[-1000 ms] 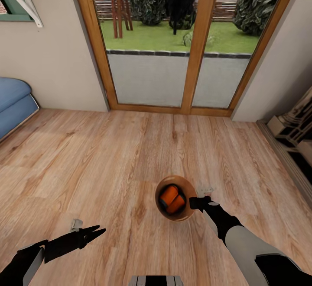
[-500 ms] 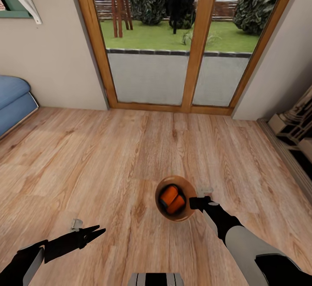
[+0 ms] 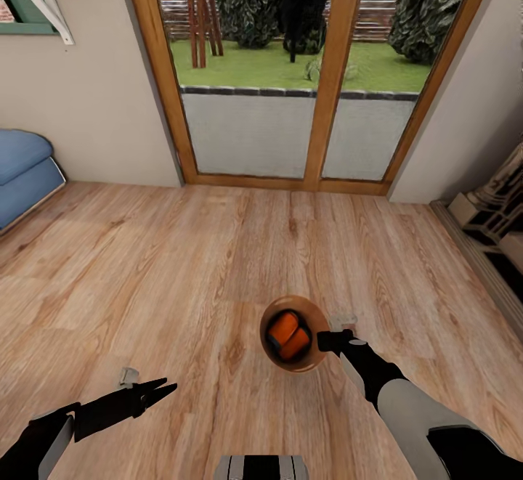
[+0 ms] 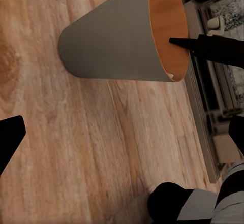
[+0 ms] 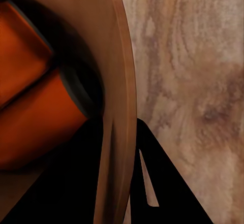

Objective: Put the three can of soda from the living room inside the tash can in the kitchen.

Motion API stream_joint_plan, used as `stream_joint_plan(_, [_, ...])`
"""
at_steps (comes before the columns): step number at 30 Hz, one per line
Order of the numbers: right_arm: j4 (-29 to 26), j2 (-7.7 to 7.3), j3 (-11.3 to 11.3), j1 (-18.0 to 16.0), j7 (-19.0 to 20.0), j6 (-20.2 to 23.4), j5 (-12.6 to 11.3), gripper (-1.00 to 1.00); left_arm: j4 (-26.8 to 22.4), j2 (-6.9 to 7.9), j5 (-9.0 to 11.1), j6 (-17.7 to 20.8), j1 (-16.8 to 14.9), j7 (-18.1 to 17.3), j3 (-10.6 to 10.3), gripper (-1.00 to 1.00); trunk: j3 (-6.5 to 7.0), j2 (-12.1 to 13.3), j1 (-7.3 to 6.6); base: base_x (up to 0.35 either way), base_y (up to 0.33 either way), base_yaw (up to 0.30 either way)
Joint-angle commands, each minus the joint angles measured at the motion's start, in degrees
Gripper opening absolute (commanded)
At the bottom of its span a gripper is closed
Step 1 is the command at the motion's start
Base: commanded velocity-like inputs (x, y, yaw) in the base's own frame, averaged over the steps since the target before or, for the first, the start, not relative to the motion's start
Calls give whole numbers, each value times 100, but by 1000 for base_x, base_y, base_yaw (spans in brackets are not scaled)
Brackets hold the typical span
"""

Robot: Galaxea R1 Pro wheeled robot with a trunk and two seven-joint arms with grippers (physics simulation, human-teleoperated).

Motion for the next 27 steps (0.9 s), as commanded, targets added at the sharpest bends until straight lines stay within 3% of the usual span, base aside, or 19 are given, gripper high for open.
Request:
stream_joint_plan(1, [-25,4,-50,1,34,-3,-15,-100,2,-1,0,-2,-2,1,-1,100,-18,-41,121,0,0,0])
stream_joint_plan(27, [-25,7,-50,4,34,-3,-15,-100,2,-1,0,0,-2,4,-1,100,-54,-121,165,0,0,0])
